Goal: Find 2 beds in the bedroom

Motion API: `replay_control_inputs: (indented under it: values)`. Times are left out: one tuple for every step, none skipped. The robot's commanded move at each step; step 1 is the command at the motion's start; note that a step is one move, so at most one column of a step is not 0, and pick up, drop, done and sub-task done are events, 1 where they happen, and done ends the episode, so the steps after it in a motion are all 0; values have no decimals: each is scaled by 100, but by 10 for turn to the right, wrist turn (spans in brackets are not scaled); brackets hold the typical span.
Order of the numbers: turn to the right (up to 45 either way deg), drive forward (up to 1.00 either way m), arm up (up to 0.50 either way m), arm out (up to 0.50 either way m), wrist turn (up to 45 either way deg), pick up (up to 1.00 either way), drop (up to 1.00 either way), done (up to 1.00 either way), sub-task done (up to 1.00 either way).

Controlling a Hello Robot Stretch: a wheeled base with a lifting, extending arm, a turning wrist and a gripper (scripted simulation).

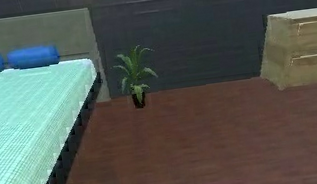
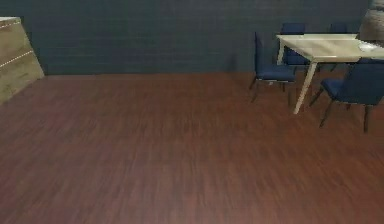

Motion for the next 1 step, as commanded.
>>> replay_control_inputs:
  values:
    - [0,5,0,0,0,0,0,0,0]
